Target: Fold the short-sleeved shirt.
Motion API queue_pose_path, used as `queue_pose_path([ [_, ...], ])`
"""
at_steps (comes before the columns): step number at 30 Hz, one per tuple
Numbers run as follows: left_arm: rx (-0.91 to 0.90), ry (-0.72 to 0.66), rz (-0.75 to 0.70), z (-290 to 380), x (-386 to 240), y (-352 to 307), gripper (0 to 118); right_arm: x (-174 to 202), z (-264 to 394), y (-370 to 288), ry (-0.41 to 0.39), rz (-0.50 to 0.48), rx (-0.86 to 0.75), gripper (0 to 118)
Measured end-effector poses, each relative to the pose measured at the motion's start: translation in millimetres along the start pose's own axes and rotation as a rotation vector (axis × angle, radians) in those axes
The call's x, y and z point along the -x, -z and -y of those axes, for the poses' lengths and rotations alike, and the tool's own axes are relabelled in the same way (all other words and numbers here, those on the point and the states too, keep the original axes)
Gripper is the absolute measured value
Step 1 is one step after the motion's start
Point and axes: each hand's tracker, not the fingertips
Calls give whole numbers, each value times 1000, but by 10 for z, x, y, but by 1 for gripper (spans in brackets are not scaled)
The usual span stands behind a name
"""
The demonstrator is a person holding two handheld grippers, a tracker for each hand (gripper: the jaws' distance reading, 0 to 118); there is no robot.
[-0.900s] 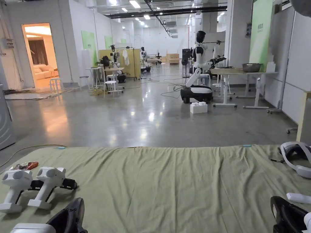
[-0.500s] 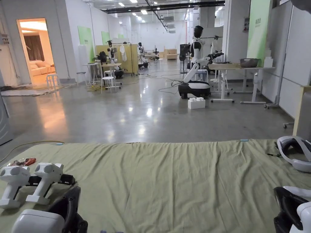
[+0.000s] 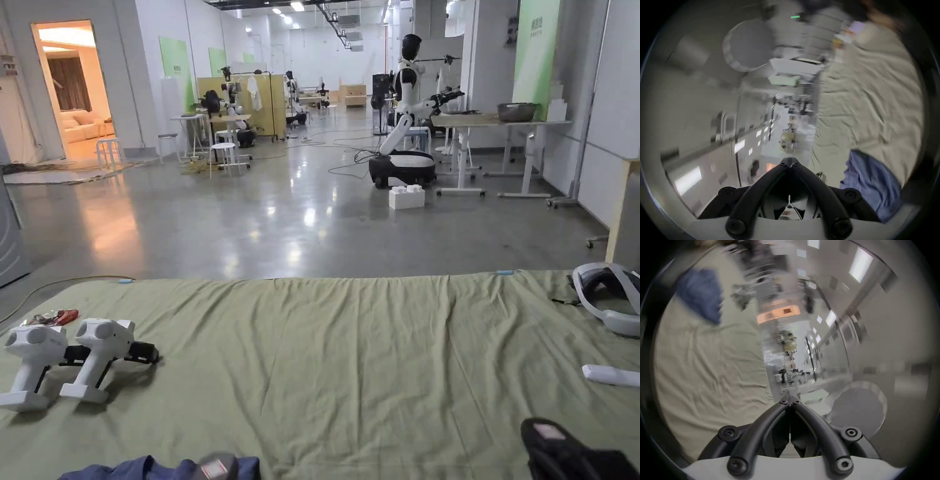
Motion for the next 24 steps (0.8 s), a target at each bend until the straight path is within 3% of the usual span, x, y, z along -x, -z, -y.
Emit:
queue_pose_path([
  [1,-20,45,32,-2,-129,-32,1,135,6,-36,-99,-32,-32,2],
  [3,-25,81,81,-14,-312,-76,1,315,-9,-107,-164,-96,-79,2],
  [5,2,17,84,-3,-356,-73,1,431,-22,-156,-176,-136,-98,2],
  [7,40,-141,115,23,-233,-34,1,472,-43,-173,-170,-143,-109,2],
  [9,75,-302,73,74,-21,26,1,438,-75,-146,-104,-122,-87,2],
  [10,90,-403,33,113,105,40,1,368,-79,-119,-24,-105,-70,2],
  [11,110,-542,-4,168,269,48,1,263,-94,-70,107,-86,-30,2],
  [14,122,-1063,-84,445,682,35,1,-115,-12,54,678,-12,103,2],
  [16,77,-1423,-127,678,772,-27,1,-271,172,86,1105,15,173,2],
  [18,9,-1724,-110,890,692,-78,1,-276,412,36,1514,12,169,2],
  [19,-5,-1809,-101,948,641,-93,1,-260,508,13,1664,-1,167,2],
  [20,-10,-1849,-90,947,578,-131,1,-225,564,-18,1749,18,172,2],
  [21,-8,-1833,-98,939,538,-157,1,-199,572,-63,1777,40,168,2],
  [24,24,-1703,-98,836,527,-186,1,-221,580,-113,1726,51,154,2],
])
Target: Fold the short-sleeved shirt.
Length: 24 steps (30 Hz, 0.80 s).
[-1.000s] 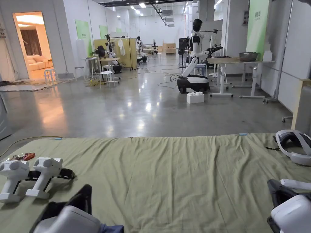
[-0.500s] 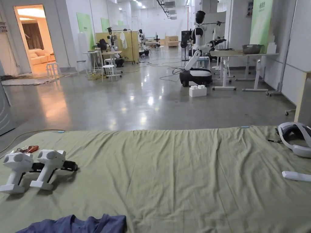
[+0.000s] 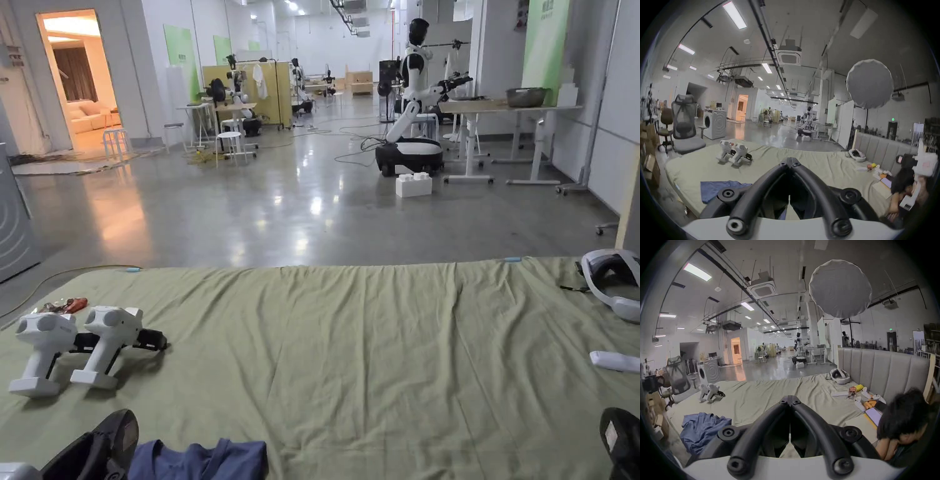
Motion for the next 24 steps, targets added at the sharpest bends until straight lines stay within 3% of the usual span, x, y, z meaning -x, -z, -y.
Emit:
queue_pose_path([
  [7,6,26,1,-32,-75,32,1,180,-35,-23,-111,-31,0,2],
  [24,10,50,-10,-60,-30,75,1,209,-59,-6,-128,-52,6,2],
])
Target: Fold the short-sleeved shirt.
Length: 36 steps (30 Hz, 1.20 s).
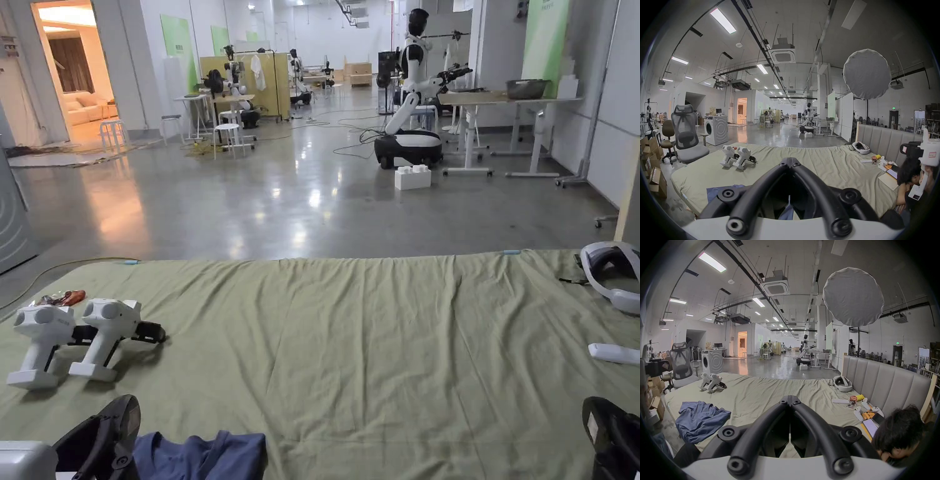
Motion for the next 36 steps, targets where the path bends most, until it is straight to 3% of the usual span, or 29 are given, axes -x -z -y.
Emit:
queue_pose_path([
  [4,13,7,-9,18,39,57,2,6,0,3,-2,-12,5,2],
  [6,35,-12,-26,47,122,116,10,5,12,6,-8,-16,11,2],
  [7,79,-18,-27,72,194,175,21,1,29,13,-13,-20,18,2],
  [9,169,-7,-32,137,353,330,64,3,74,15,-27,-26,35,2],
  [10,224,1,-34,189,430,426,79,4,108,21,-29,-27,45,2],
  [13,373,-26,-43,417,693,737,85,2,222,91,-6,-37,96,2],
  [15,479,-61,-36,660,859,988,117,2,300,157,14,-47,134,2],
  [23,778,-156,-64,1736,1185,1899,118,25,487,426,17,-55,252,2],
  [27,901,-103,-97,2199,1217,2319,118,14,582,557,26,-55,312,2],
  [28,917,-101,-121,2331,1295,2438,112,13,608,585,23,-50,328,2],
  [29,940,-103,-135,2413,1320,2515,93,9,634,602,21,-44,341,2],
  [30,947,-107,-151,2461,1335,2561,87,4,659,620,21,-43,352,2],
  [34,975,-71,-146,2372,1159,2533,87,-9,743,648,22,-45,390,2],
  [36,989,-65,-118,2277,1075,2515,79,-24,780,649,36,-59,407,2],
])
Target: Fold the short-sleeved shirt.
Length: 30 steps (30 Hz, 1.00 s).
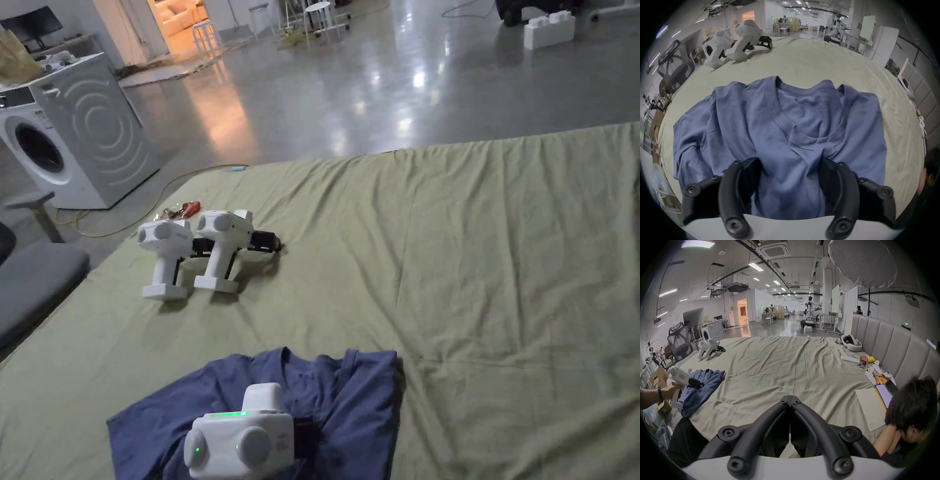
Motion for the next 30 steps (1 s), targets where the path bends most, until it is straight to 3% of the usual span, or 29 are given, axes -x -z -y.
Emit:
queue_pose_path([
  [3,17,55,-42,-5,-149,79,64,-5,49,-5,-14,-1,20,2],
  [5,-11,72,-38,-108,-152,94,8,-29,78,-19,-29,2,23,2],
  [8,28,58,-54,-190,-121,152,8,-71,95,-68,-28,-8,15,2],
  [10,7,-28,10,-234,22,33,7,-112,106,-108,-17,-15,8,2],
  [13,-161,-189,58,-455,224,-441,7,-177,133,-156,-1,-28,0,2],
  [19,-364,-135,103,-1329,112,-1347,7,-296,174,-303,51,-39,-32,2],
  [25,-464,128,226,-1859,-1083,-1611,7,-376,174,-465,80,-13,-61,2],
  [30,-355,304,523,-1332,-2709,-1180,7,-430,207,-588,95,28,-69,2],
])
